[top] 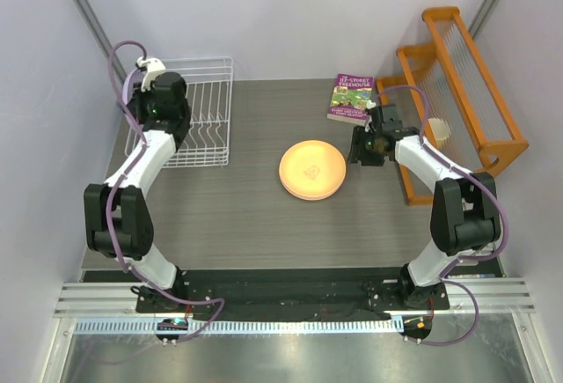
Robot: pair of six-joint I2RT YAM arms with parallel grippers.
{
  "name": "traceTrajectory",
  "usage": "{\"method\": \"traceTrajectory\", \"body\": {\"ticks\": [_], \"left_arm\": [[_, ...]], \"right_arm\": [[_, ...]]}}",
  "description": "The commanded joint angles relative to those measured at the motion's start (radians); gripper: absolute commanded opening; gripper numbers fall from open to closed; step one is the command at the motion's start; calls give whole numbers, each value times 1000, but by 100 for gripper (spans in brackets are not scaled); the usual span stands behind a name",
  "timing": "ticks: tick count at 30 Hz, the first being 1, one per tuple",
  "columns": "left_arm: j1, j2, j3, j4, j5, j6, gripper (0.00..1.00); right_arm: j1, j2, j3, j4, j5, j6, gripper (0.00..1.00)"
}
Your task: Unload the plates from the dish rack
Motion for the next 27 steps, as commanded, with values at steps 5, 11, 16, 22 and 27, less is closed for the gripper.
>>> {"method": "traceTrajectory", "body": {"ticks": [5,11,16,22,27], "left_arm": [[-90,-160,-28,142,-95,117,0],[-218,-194,67,-239,99,-162,0],[-298,-214,47,-382,290,-331,0],[-317,-251,-12,-430,614,-559,0],[-327,-289,-97,-387,821,-666,0]], "right_arm": [[-10,-132,-20,4,18,-14,53],[-10,-274,-30,6,18,9,56],[-12,-354,-55,62,-101,62,61],[-7,-377,-141,265,-272,181,61],[16,-371,-185,385,-297,253,63]]}}
